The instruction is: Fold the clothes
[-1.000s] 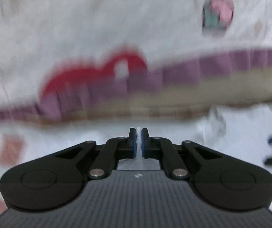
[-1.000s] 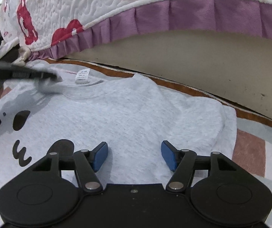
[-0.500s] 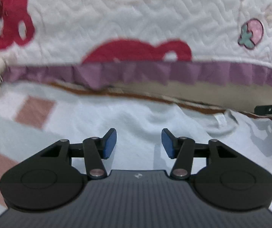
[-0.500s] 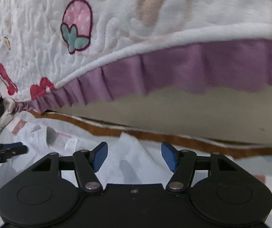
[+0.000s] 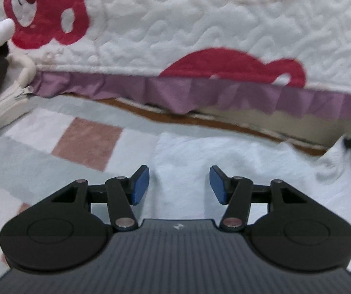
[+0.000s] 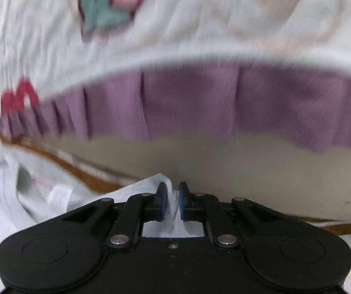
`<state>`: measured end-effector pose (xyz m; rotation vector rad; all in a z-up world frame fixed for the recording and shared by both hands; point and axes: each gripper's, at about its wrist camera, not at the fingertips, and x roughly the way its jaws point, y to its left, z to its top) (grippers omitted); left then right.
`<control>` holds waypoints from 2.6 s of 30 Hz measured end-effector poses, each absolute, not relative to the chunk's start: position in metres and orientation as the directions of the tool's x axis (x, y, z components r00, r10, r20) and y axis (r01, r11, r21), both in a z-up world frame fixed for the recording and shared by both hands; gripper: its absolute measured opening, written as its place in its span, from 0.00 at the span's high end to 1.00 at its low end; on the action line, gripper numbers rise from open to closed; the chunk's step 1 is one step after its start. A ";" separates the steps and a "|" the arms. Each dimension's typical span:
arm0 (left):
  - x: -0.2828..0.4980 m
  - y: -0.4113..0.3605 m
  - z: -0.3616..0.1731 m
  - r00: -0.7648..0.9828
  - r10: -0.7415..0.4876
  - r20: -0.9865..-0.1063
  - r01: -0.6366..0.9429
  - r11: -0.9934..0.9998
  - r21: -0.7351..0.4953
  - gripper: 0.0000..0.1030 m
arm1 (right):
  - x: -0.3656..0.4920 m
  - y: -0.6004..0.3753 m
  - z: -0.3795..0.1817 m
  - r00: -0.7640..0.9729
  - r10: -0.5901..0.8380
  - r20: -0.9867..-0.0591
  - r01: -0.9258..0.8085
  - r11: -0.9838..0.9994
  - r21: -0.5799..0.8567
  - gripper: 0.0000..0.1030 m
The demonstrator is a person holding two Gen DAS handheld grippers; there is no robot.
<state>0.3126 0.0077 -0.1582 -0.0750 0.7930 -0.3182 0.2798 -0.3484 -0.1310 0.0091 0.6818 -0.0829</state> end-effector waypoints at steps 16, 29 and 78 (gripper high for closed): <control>0.315 0.035 -0.156 0.625 -0.379 -0.682 0.181 0.921 -0.346 0.47 | 0.308 -0.292 -0.125 0.623 0.461 -0.631 -0.006 0.810 0.586 0.51; 0.312 0.029 -0.154 0.603 -0.404 -0.688 0.198 0.911 -0.361 0.46 | 0.286 -0.257 -0.163 0.472 0.631 -0.616 -0.030 0.709 0.704 0.52; 0.178 0.018 -0.120 0.499 -0.386 -0.775 0.286 0.918 -0.273 0.39 | -0.078 -0.443 -0.155 0.739 0.046 -0.672 0.579 0.467 0.669 0.50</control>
